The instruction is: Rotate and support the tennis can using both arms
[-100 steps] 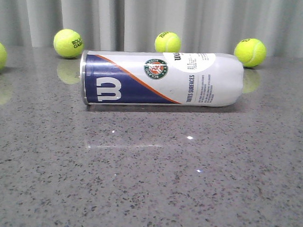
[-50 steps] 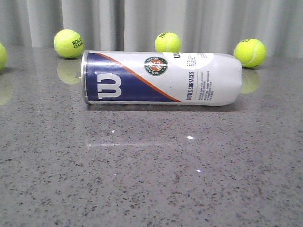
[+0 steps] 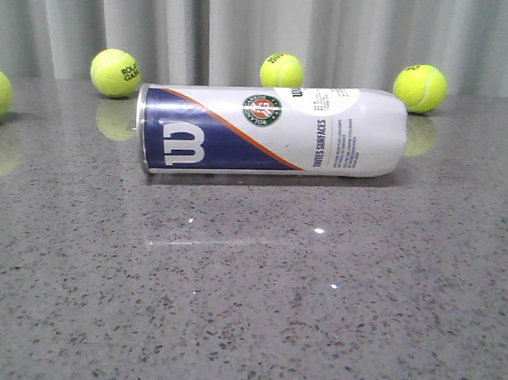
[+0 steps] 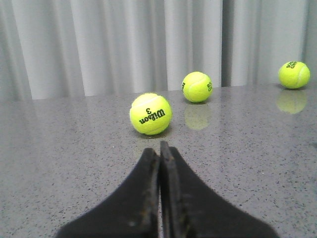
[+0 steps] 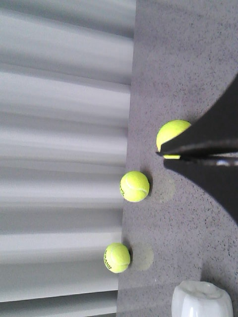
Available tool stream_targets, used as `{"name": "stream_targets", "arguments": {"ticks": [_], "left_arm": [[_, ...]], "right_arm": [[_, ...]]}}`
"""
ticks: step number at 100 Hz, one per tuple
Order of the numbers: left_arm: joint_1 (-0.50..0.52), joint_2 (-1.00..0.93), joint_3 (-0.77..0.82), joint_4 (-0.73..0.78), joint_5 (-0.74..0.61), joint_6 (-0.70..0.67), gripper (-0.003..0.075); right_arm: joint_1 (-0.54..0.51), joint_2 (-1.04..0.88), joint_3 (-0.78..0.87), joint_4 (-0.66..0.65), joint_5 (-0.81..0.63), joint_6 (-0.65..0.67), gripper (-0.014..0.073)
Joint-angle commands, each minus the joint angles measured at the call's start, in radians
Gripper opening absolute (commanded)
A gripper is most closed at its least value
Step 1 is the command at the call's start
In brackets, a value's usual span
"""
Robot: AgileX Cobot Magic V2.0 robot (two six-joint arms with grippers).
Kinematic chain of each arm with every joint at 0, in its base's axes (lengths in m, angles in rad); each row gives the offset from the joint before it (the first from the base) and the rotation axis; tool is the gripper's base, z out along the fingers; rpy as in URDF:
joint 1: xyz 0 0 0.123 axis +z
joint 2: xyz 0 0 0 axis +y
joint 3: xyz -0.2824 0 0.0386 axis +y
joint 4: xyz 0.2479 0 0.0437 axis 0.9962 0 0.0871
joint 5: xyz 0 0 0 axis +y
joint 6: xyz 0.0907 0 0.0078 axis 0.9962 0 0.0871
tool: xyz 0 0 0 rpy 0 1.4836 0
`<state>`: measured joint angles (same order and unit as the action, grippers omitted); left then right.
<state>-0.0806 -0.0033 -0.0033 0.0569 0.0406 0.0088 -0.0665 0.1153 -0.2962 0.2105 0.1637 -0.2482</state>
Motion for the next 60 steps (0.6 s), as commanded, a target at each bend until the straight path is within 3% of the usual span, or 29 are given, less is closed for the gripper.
{"name": "stream_targets", "arguments": {"ticks": [1, 40, 60], "left_arm": [[0.002, -0.041, 0.046, -0.003, -0.088, -0.009, -0.0021], [0.004, -0.041, 0.046, 0.006, -0.113, -0.009, -0.0021], [0.004, -0.039, -0.035, -0.093, -0.079, -0.009, -0.0021]], "right_arm": [[-0.005, 0.010, -0.025, 0.009, -0.069, -0.001, -0.0068], [-0.005, 0.010, -0.025, 0.009, -0.068, -0.001, -0.0068], [-0.005, 0.010, -0.025, 0.009, -0.068, -0.001, -0.0068]]}}
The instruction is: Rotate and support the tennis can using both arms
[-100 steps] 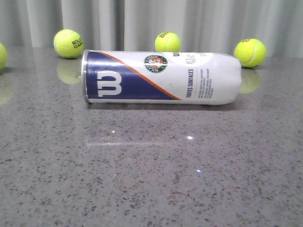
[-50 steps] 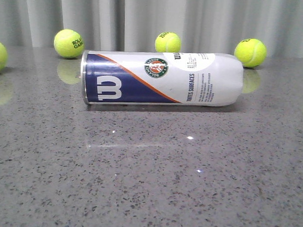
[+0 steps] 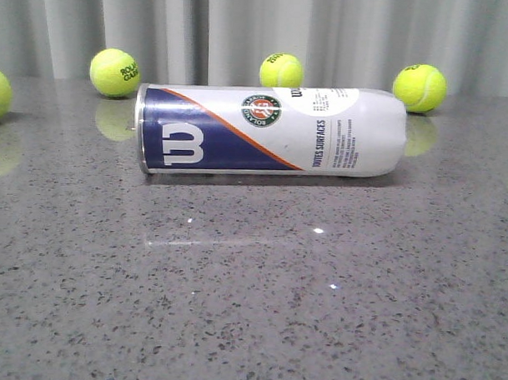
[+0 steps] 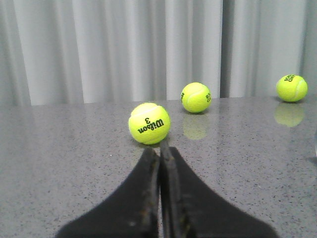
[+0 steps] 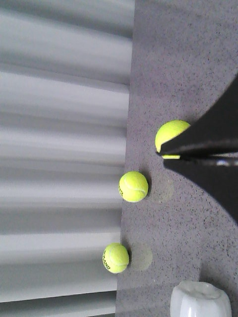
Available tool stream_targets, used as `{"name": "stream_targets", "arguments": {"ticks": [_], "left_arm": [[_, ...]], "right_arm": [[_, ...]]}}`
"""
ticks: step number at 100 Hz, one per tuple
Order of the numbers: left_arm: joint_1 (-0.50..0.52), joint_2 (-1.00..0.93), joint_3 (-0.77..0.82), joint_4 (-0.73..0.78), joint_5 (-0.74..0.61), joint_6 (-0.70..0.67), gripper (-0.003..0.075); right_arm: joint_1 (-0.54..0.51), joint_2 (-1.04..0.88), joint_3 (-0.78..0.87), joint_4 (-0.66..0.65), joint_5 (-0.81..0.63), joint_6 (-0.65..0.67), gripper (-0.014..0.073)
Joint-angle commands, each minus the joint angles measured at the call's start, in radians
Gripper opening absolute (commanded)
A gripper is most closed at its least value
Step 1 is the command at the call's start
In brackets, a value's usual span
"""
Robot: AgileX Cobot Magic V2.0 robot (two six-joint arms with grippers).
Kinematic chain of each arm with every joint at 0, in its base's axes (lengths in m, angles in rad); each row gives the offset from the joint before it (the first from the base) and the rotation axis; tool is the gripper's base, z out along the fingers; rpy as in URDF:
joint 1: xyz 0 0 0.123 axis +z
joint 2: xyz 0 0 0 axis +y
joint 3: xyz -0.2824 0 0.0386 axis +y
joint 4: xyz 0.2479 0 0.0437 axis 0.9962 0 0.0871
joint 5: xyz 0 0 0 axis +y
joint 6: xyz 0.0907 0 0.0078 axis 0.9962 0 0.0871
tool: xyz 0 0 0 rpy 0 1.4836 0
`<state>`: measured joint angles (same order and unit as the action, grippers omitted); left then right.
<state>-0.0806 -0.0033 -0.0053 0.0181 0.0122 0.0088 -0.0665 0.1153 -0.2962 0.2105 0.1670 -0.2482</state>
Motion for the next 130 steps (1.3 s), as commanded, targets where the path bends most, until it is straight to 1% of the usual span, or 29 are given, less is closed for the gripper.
{"name": "stream_targets", "arguments": {"ticks": [1, 12, 16, 25, 41, 54, 63, 73, 88, 102, 112, 117, 121, 124, 130], "left_arm": [[0.004, -0.036, -0.040, -0.059, -0.038, -0.009, -0.0021], [0.004, 0.002, -0.182, -0.137, 0.072, -0.009, -0.0021], [0.004, 0.030, -0.247, -0.156, 0.136, -0.009, -0.0021], [0.004, 0.121, -0.398, -0.151, 0.309, -0.009, -0.0021], [0.004, 0.320, -0.644, -0.139, 0.525, -0.009, -0.0021], [0.004, 0.471, -0.785, -0.136, 0.645, 0.012, -0.0021], [0.004, 0.580, -0.859, -0.136, 0.754, 0.012, -0.0021], [0.004, 0.665, -0.887, -0.145, 0.807, 0.012, -0.0021], [0.004, 0.767, -0.889, -0.198, 0.841, 0.012, -0.0021], [0.004, 0.816, -0.889, -0.236, 0.850, 0.012, -0.0020], [0.004, 0.816, -0.889, -0.268, 0.854, 0.020, -0.0016], [0.004, 0.816, -0.889, -0.286, 0.854, 0.050, 0.0006], [0.004, 0.816, -0.889, -0.301, 0.854, 0.076, 0.0047], [0.004, 0.816, -0.889, -0.317, 0.854, 0.095, 0.0083], [0.004, 0.816, -0.889, -0.348, 0.856, 0.126, 0.0192]], "right_arm": [[-0.005, 0.010, -0.025, 0.009, -0.071, -0.001, -0.0068], [-0.004, 0.010, -0.025, 0.009, -0.071, -0.001, -0.0068], [-0.004, 0.010, -0.025, 0.009, -0.071, -0.001, -0.0068], [-0.004, 0.010, -0.025, 0.009, -0.071, -0.001, -0.0068], [-0.004, 0.010, -0.025, 0.009, -0.071, -0.001, -0.0068], [-0.004, 0.010, -0.025, 0.009, -0.071, -0.001, -0.0068], [-0.004, 0.010, -0.025, 0.009, -0.071, -0.001, -0.0068], [-0.004, 0.010, -0.025, 0.009, -0.070, -0.001, -0.0068], [-0.004, 0.010, -0.025, 0.009, -0.070, -0.001, -0.0068], [-0.004, 0.010, -0.025, 0.009, -0.070, -0.001, -0.0068], [-0.004, 0.010, -0.025, 0.009, -0.070, -0.001, -0.0068], [-0.004, 0.010, -0.025, 0.009, -0.070, -0.001, -0.0068], [-0.004, 0.010, -0.025, 0.009, -0.070, -0.001, -0.0068], [-0.004, 0.010, -0.025, 0.009, -0.070, -0.001, -0.0068], [-0.004, 0.010, -0.025, 0.009, -0.070, -0.001, -0.0068]]}}
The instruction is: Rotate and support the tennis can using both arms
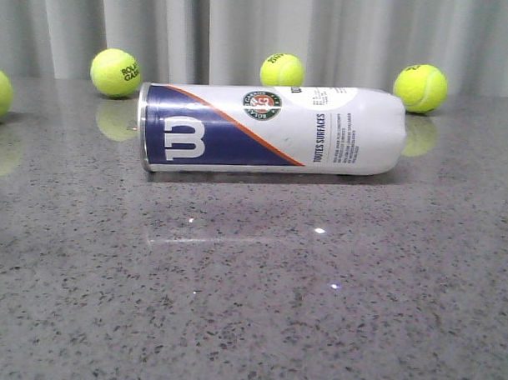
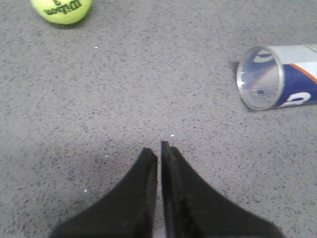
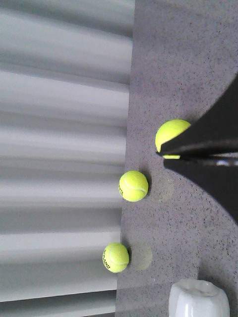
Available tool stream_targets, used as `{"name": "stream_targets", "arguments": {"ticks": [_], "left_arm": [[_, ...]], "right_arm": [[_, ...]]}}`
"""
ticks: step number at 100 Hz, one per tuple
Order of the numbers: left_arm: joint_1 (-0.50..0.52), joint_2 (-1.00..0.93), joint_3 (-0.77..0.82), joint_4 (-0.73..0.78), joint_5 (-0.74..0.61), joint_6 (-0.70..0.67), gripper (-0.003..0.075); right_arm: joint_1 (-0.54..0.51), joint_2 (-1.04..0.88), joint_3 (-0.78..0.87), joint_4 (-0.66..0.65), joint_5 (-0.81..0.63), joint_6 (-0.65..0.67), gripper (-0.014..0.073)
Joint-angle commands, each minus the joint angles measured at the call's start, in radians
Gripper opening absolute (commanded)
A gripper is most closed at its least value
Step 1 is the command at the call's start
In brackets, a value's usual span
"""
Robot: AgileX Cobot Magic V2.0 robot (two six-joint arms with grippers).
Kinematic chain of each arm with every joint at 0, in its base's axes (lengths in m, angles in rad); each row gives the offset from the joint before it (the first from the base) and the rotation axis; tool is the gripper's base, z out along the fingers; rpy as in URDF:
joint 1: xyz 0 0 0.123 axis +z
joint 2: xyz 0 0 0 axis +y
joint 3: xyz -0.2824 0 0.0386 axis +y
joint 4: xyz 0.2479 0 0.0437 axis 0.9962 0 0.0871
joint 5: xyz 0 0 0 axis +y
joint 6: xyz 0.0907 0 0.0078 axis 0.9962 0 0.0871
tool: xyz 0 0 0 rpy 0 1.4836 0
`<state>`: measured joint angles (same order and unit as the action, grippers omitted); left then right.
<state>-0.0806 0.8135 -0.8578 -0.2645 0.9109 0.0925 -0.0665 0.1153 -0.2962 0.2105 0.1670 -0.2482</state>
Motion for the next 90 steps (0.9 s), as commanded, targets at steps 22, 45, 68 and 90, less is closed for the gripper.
{"name": "stream_targets", "arguments": {"ticks": [22, 45, 68, 90], "left_arm": [[0.004, 0.002, -0.037, -0.161, -0.055, 0.056, 0.0556], [0.004, 0.095, -0.037, -0.487, -0.065, 0.263, 0.0567], [0.004, 0.272, -0.037, -0.779, -0.042, 0.515, 0.0567], [0.004, 0.447, -0.037, -0.944, 0.044, 0.669, 0.0567]], "right_arm": [[-0.004, 0.010, -0.025, 0.009, -0.070, -0.001, -0.0068], [-0.004, 0.010, -0.025, 0.009, -0.070, -0.001, -0.0068], [-0.004, 0.010, -0.025, 0.009, -0.070, -0.001, -0.0068], [-0.004, 0.010, -0.025, 0.009, -0.070, -0.001, -0.0068]]}}
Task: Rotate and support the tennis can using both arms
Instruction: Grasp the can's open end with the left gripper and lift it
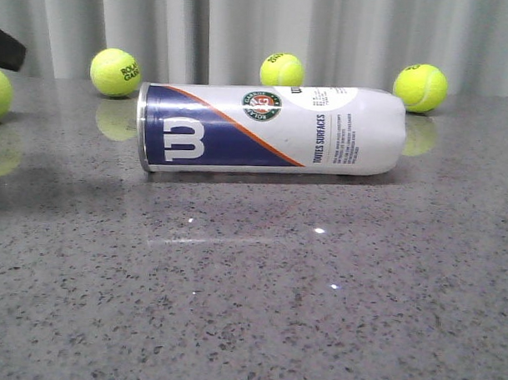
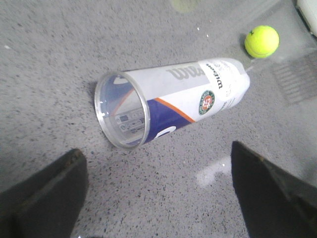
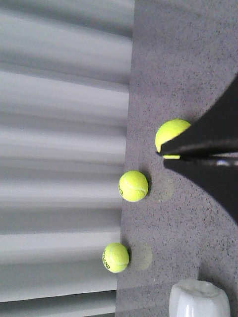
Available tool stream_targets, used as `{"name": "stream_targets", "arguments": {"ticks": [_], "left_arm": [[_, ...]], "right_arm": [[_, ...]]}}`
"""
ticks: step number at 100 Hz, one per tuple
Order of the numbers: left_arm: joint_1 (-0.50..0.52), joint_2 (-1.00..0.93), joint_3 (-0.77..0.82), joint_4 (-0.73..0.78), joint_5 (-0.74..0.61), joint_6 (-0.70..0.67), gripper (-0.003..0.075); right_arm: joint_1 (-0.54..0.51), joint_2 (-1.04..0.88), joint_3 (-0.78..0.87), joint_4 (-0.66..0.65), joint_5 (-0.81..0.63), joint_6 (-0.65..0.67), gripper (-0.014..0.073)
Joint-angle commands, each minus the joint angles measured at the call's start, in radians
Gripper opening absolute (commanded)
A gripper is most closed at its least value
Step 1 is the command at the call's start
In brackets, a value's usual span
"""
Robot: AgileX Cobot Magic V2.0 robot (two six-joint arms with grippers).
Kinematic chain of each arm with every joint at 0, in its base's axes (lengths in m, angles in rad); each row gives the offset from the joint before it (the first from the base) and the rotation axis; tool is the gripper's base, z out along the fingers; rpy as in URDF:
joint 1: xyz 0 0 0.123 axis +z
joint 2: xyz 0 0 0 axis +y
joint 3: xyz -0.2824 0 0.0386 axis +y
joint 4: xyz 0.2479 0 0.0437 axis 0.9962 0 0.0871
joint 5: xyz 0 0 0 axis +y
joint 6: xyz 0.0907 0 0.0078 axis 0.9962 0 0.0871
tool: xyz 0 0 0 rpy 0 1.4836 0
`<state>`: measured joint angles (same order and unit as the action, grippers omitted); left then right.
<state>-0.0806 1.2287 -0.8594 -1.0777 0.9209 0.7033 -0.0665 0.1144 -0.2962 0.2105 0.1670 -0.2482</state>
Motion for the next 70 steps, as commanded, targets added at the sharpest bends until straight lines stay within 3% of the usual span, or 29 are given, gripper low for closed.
{"name": "stream_targets", "arguments": {"ticks": [1, 18, 70], "left_arm": [[0.004, 0.042, -0.035, -0.142, 0.039, 0.074, 0.0567], [0.004, 0.150, -0.037, -0.268, 0.094, 0.183, 0.0567], [-0.015, 0.346, -0.037, -0.451, 0.211, 0.362, 0.0567]], "right_arm": [[-0.004, 0.011, -0.025, 0.009, -0.070, -0.001, -0.0068], [-0.004, 0.011, -0.025, 0.009, -0.070, -0.001, -0.0068], [-0.004, 0.011, -0.025, 0.009, -0.070, -0.001, -0.0068]]}}
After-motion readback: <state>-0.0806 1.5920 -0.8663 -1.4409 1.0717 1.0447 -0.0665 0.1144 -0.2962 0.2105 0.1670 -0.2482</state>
